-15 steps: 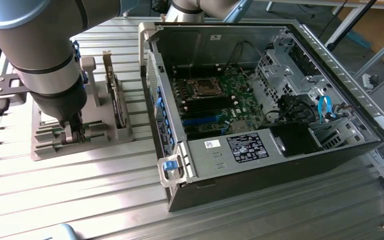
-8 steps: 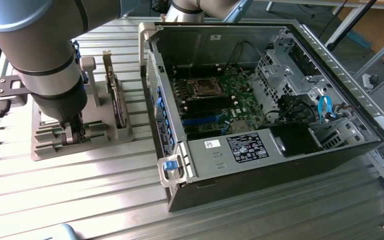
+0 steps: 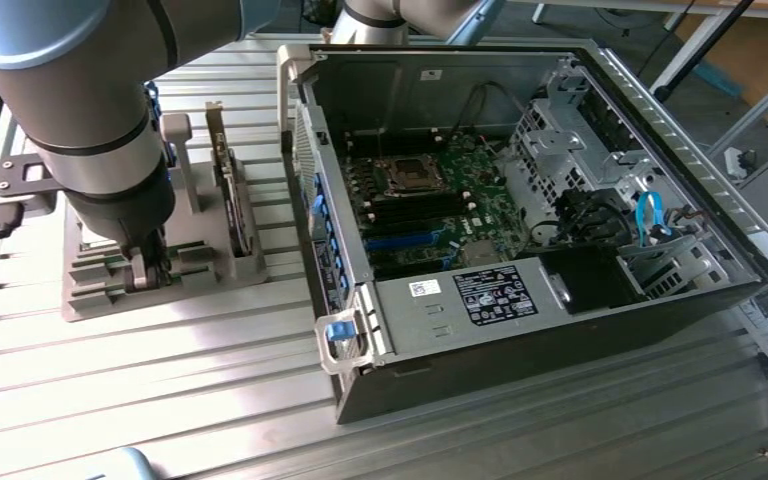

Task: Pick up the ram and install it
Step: 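Pick up the ram and move it above insertion slot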

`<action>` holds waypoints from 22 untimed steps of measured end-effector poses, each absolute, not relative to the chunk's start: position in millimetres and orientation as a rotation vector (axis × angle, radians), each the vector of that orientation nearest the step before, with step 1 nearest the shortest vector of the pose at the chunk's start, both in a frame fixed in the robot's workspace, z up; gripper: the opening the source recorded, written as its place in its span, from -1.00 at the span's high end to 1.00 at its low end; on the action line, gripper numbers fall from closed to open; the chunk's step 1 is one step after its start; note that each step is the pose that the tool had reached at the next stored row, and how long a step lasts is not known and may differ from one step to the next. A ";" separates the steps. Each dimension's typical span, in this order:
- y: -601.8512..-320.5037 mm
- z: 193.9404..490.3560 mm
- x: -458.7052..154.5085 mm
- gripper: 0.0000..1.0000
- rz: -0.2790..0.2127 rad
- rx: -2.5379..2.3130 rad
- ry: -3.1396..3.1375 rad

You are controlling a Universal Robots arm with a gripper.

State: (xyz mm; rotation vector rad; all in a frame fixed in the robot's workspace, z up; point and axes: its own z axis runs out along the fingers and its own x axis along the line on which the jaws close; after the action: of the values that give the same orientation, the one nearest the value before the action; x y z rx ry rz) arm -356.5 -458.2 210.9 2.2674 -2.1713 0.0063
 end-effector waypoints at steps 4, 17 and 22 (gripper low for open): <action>-458.2 210.4 -356.5 0.52 0.006 2.268 -2.170; -458.1 210.3 -354.6 0.52 0.007 2.280 -2.158; -458.1 210.3 -354.6 0.52 0.006 2.280 -2.158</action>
State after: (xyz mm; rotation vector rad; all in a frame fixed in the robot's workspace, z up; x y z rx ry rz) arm -354.6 -458.1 210.3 2.2800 -2.1581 0.0065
